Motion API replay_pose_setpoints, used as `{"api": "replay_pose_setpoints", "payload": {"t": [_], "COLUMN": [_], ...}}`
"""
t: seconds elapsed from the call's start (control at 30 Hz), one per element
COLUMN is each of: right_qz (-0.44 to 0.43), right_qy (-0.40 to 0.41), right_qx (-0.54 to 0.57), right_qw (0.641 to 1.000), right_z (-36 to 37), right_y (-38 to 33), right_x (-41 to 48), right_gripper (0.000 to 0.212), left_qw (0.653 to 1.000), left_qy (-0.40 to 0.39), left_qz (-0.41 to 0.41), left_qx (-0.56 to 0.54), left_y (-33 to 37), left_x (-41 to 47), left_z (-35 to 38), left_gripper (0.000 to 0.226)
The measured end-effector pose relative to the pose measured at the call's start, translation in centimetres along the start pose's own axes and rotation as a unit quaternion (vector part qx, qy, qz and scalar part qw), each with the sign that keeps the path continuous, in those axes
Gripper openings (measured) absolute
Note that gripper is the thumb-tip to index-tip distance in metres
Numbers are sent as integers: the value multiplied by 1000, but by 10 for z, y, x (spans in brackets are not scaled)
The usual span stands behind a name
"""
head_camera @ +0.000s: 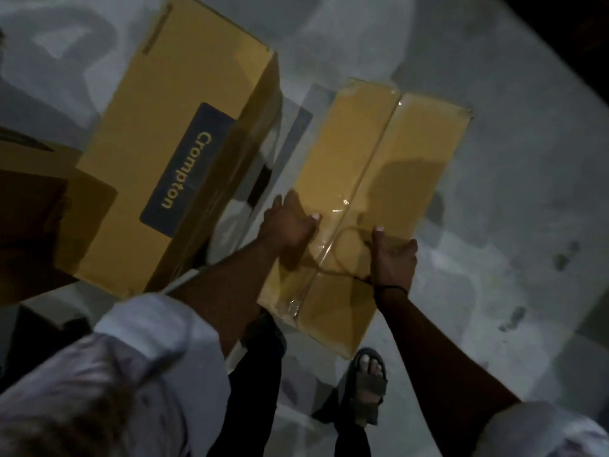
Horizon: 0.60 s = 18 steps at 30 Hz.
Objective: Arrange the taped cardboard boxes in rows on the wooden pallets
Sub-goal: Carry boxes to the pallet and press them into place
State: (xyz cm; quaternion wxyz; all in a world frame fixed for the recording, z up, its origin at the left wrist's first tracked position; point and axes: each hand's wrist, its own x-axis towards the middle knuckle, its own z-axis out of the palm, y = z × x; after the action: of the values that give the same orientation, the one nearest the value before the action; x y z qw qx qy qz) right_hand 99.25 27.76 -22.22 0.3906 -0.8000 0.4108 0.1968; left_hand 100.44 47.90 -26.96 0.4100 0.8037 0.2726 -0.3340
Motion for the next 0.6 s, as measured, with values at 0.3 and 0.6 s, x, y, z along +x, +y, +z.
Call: {"api": "replay_pose_setpoints", "payload": {"t": [0.3, 0.6], "right_qz": [33, 39], "right_qy": [8, 95], "right_qx": [-30, 28], "right_qw": [999, 994], "right_z": [-86, -307], "right_y": [20, 7], "right_x": [-16, -133], "right_gripper": [110, 115], "left_qw": [996, 969], "left_qy": [-40, -44], "left_qz": [82, 200], "left_qx": [-18, 138], "left_y": [52, 249], "left_x": [-63, -275], "left_z": [15, 13], "left_gripper": [107, 111]}}
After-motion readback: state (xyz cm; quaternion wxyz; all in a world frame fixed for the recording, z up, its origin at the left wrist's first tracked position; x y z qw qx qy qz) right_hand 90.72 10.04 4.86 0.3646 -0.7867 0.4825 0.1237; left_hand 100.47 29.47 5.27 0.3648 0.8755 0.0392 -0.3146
